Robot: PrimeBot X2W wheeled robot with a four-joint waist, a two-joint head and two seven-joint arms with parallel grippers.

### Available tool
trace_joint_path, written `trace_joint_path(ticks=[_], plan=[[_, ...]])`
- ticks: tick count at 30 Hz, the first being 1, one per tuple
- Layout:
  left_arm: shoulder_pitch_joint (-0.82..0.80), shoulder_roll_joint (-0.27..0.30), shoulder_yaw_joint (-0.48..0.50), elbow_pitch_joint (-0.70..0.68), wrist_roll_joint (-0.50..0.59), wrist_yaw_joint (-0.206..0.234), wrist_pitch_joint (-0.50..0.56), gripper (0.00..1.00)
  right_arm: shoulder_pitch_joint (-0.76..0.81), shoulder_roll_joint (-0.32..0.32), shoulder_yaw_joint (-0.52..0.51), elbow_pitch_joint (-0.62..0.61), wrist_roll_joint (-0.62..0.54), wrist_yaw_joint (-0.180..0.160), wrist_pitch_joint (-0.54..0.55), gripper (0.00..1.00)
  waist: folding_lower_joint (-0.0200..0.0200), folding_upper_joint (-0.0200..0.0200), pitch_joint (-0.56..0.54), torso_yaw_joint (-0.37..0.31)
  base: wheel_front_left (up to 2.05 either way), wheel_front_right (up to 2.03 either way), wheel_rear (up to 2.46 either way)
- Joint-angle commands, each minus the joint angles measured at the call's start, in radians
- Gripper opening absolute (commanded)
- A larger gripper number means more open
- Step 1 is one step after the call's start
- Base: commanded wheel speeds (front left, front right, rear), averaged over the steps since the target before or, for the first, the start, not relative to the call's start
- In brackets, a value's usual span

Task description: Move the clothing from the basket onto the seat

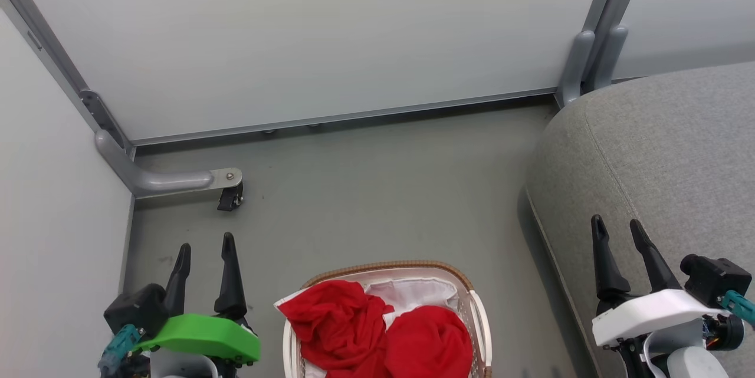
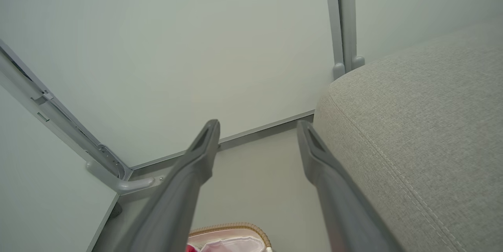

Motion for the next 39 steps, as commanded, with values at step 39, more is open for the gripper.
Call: trace_joint_path(ticks=[39], plan=[[0.026, 0.009, -0.029, 0.079, 0.237, 0.014, -0.076, 1.00, 0.041, -0.009, 0.016, -0.006, -0.293, 0.000, -0.080, 1.00, -0.0001, 0.0000, -0.003, 0.008, 0.00, 0.00, 0.00]])
